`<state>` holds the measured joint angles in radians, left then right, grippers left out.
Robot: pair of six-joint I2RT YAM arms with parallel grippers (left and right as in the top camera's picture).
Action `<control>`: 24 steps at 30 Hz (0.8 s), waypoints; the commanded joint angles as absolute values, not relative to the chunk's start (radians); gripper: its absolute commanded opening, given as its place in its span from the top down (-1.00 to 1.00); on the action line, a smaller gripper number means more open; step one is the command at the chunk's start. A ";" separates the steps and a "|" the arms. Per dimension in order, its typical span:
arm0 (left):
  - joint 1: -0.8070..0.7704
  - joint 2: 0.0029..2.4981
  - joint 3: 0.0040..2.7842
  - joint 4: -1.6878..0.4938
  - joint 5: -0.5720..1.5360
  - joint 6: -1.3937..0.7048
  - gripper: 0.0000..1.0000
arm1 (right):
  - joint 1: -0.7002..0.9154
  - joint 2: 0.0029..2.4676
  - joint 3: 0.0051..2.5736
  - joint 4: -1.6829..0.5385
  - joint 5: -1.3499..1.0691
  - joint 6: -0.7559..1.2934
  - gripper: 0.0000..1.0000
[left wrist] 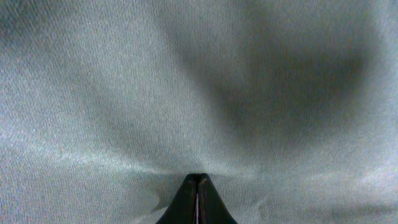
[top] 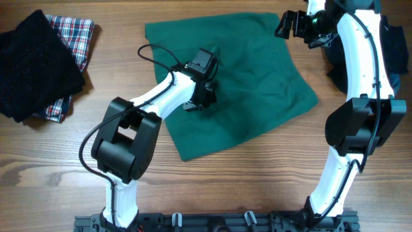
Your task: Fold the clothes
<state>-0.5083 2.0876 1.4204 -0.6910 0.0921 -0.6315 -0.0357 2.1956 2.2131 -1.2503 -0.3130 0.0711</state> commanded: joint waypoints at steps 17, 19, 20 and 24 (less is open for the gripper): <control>-0.092 2.192 1.417 -0.683 0.145 -0.384 0.92 | -0.034 2.201 2.216 -1.252 -0.314 0.078 -0.99; -0.094 2.192 1.417 -0.675 0.145 -0.369 0.92 | -0.034 2.201 2.216 -1.254 -0.314 0.078 -0.99; -0.099 2.192 1.417 -0.676 0.146 -0.369 0.92 | -0.034 2.201 2.216 -1.254 -0.314 0.078 -1.00; -0.109 2.184 1.459 -0.712 0.212 -0.369 0.92 | -0.034 2.201 2.216 -1.283 -0.315 0.073 -1.00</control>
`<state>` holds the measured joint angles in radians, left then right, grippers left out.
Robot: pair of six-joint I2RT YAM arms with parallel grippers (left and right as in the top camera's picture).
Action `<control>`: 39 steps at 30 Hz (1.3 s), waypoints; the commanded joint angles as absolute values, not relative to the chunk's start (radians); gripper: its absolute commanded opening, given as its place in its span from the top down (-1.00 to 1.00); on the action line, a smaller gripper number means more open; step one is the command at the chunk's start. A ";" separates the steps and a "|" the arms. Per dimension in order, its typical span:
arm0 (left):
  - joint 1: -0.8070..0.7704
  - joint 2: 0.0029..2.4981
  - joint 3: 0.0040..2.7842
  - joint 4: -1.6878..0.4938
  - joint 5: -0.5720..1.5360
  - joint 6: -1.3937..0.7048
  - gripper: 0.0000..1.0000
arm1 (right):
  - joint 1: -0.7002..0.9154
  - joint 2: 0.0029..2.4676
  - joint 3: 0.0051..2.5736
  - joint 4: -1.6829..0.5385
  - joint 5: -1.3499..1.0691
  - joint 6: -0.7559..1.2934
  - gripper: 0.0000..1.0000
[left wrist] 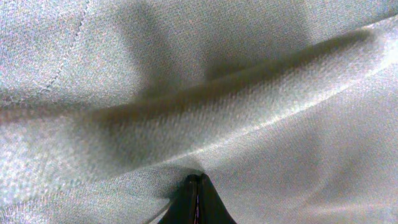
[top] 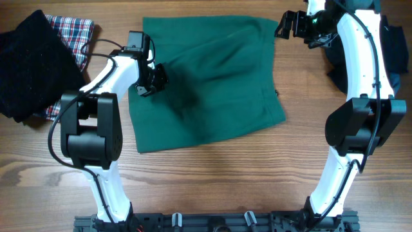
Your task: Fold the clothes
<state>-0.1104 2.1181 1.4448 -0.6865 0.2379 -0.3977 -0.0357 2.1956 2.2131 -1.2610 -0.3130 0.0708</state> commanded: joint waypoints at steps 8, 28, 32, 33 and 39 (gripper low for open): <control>-0.109 1.981 1.628 -0.916 0.254 -0.342 -0.27 | -0.043 2.068 2.216 -1.390 -0.306 -0.001 -0.99; -0.287 1.489 1.318 -1.103 -0.013 -0.583 -0.18 | -0.046 1.478 1.438 -1.250 -0.278 -0.023 -1.00; -0.213 1.346 1.039 -0.948 0.014 -0.675 -1.00 | -0.046 1.358 1.116 -0.879 -0.288 0.029 -0.99; -0.186 1.330 0.998 -0.920 0.037 -0.675 -1.00 | -0.046 1.367 1.066 -0.812 -0.289 0.030 -0.99; -0.004 1.313 0.841 -0.756 0.186 -0.676 -0.99 | -0.046 1.502 0.953 -0.593 -0.285 0.033 -0.99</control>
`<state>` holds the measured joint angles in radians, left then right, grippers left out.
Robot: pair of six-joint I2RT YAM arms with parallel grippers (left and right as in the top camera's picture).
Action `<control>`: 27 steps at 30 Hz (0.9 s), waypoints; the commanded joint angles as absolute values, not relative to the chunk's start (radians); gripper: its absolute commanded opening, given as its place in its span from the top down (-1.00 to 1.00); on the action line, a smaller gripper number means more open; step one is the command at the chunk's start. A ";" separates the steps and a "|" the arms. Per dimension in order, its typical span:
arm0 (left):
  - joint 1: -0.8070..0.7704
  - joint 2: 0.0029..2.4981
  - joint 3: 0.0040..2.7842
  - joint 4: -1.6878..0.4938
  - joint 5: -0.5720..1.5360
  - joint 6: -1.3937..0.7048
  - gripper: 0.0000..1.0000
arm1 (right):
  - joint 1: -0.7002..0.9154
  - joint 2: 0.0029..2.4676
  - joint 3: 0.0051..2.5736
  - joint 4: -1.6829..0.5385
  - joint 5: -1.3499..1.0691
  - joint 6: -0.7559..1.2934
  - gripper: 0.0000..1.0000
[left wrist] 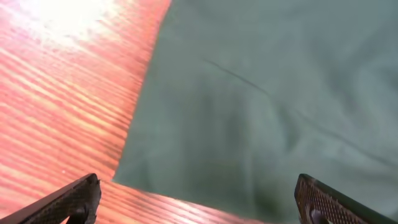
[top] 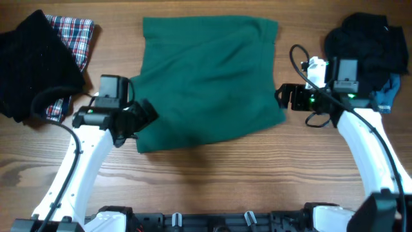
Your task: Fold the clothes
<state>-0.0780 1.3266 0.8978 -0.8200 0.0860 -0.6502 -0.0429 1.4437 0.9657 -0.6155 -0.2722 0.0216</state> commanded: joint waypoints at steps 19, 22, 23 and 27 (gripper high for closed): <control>0.115 1.323 0.668 -0.709 0.411 -0.688 -0.96 | -0.046 1.664 0.940 -0.616 -0.450 -0.154 -0.33; 0.115 1.335 0.668 -0.705 0.402 -0.688 -0.95 | -0.046 1.665 0.913 -0.621 -0.450 -0.146 -0.31; 0.115 1.339 0.668 -0.702 0.400 -0.688 -0.95 | -0.046 1.665 0.902 -0.620 -0.450 -0.136 -0.31; 0.115 1.358 0.668 -0.688 0.400 -0.685 -0.95 | -0.046 1.665 0.882 -0.606 -0.446 -0.130 -0.33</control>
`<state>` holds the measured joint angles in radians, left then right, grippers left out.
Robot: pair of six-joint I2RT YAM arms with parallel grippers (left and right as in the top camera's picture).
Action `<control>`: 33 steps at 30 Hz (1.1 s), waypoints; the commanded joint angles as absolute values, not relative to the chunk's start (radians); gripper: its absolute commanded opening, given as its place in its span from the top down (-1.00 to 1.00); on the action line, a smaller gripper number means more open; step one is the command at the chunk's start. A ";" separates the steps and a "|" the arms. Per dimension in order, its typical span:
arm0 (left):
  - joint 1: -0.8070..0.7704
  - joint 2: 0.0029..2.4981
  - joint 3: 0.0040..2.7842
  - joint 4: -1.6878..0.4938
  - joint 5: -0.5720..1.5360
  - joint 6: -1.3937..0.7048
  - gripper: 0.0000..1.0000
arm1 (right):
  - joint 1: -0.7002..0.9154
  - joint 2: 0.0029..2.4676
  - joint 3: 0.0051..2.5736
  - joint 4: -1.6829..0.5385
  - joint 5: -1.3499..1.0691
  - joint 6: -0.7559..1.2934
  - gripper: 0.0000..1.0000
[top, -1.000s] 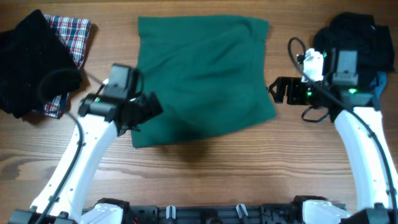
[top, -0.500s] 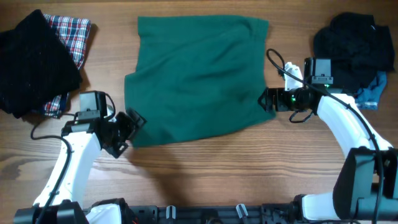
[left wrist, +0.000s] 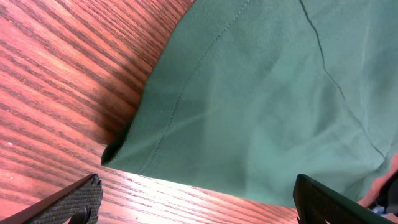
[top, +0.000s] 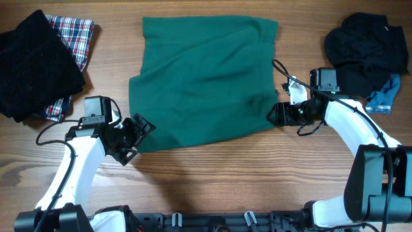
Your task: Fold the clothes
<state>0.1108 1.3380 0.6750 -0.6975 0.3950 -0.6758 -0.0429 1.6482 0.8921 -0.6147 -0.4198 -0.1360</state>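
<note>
A green garment (top: pixel 206 77) lies spread flat in the middle of the wooden table (top: pixel 212 187). My left gripper (top: pixel 138 138) sits at its near left corner, open. In the left wrist view the cloth's hemmed corner (left wrist: pixel 249 93) lies just ahead of the left gripper (left wrist: pixel 199 214), whose two fingers (left wrist: pixel 71 200) stand wide apart over bare wood with nothing between them. My right gripper (top: pixel 274 115) is low at the garment's near right corner. Whether it is open or shut does not show from overhead.
A black cloth (top: pixel 32 64) lies on a plaid one (top: pixel 77 35) at the far left. A heap of black clothes (top: pixel 367 45) with a blue piece (top: pixel 385 96) lies at the far right.
My left gripper has moved from the garment's left edge nearer to me, to its near left corner. My right gripper has shifted from the right edge to the near right corner. The garment lies unchanged.
At first my left gripper was shut on the skewed garment's middle, the right arm at the far right. Then it was shut at the upper left and the cloth lay square. Later it stood open at the left edge, the right gripper at the right edge. Both are at the near corners now.
</note>
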 commanded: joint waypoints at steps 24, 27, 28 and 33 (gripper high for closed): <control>0.115 1.371 0.668 -0.683 0.393 -0.662 -0.05 | -0.046 1.715 0.881 -0.547 -0.446 -0.043 0.63; 0.115 1.371 0.668 -0.688 0.389 -0.662 0.37 | -0.055 1.711 0.881 -0.562 -0.447 0.047 0.91; 0.115 1.371 0.668 -0.692 0.389 -0.662 0.49 | -0.059 1.706 0.881 -0.572 -0.447 0.067 0.91; 0.115 1.371 0.668 -0.712 0.378 -0.662 0.69 | -0.072 1.613 0.881 -0.634 -0.438 0.077 0.91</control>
<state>0.1108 1.3624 0.6735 -0.7025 0.3904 -0.6643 -0.0681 1.6794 0.8848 -0.6262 -0.4259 0.0490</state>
